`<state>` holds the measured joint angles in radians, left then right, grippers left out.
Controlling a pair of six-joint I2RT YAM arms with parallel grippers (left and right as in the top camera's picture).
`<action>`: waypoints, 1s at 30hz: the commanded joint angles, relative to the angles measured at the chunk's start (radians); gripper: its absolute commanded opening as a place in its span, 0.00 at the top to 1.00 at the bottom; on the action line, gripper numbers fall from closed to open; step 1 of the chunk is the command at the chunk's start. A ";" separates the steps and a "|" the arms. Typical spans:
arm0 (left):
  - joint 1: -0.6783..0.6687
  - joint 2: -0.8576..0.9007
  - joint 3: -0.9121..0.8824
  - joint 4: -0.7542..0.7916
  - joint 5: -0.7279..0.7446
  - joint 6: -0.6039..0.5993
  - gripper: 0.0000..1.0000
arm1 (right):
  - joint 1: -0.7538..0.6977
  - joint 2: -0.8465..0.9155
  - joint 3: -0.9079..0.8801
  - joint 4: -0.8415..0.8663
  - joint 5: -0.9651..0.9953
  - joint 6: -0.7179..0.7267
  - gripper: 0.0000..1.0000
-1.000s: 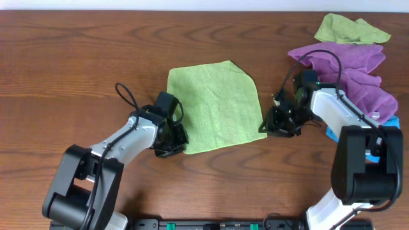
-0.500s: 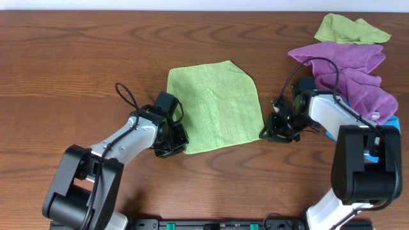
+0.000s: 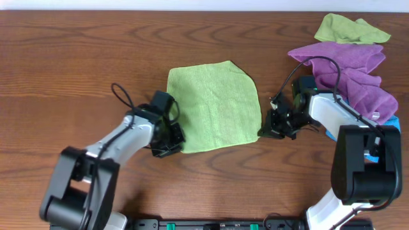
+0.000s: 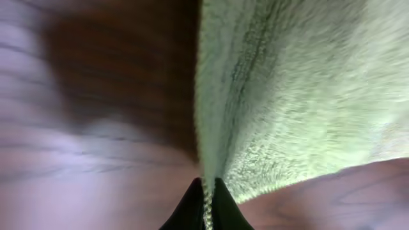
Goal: Fold the cloth
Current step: 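Fold the near half of the cloth away over the far half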
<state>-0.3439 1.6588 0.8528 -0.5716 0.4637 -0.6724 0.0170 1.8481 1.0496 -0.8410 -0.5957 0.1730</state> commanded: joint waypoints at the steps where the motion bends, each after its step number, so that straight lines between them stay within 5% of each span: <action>1: 0.089 -0.134 0.078 -0.029 -0.046 0.052 0.94 | 0.005 -0.009 0.117 -0.018 -0.075 0.007 0.99; 9: 0.188 -0.225 0.093 -0.001 -0.078 0.066 0.94 | 0.074 -0.010 0.286 0.058 0.013 0.149 0.98; 20: 0.303 0.023 0.143 0.357 0.006 0.066 0.94 | 0.124 0.090 0.299 0.333 0.098 0.315 0.98; 30: 0.324 0.290 0.463 0.365 0.090 0.116 0.94 | 0.125 0.202 0.429 0.378 0.156 0.381 0.99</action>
<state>-0.0269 1.8942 1.2377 -0.2047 0.5186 -0.5926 0.1413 2.0460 1.4322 -0.4770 -0.4870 0.5087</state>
